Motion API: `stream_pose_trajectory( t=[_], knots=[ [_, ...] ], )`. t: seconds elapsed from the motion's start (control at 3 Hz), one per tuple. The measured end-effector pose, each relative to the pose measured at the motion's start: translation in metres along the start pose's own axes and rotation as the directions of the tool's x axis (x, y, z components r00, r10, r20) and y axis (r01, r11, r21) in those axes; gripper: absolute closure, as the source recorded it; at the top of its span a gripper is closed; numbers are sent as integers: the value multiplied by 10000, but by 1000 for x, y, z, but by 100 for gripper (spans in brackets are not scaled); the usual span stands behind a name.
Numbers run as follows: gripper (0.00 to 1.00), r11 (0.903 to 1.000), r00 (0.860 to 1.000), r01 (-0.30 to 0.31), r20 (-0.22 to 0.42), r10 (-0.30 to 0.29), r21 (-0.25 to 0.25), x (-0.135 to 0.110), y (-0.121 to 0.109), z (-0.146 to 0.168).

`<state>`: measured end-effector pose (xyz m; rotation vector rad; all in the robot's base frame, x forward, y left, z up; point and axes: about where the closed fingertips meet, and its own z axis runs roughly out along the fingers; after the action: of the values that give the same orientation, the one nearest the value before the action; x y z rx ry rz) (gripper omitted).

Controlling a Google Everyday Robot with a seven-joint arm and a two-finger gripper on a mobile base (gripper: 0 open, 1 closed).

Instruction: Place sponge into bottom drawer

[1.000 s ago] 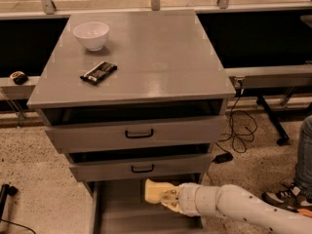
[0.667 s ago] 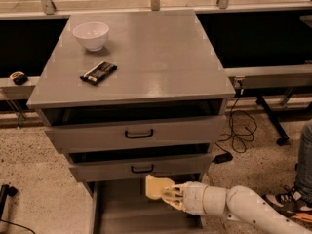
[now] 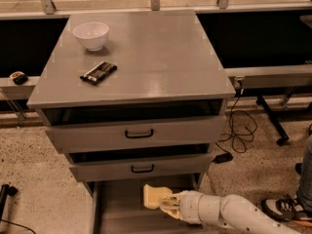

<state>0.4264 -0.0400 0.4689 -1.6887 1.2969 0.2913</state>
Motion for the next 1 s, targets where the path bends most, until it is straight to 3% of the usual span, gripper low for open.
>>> stream_pose_trajectory(
  t=[0.33,1.0],
  knots=[
    [100,9997,9968,124,-784,-141,-223,17,11,15],
    [100,9991,9913,-298,-1293,256,-313,75,41,38]
  ],
)
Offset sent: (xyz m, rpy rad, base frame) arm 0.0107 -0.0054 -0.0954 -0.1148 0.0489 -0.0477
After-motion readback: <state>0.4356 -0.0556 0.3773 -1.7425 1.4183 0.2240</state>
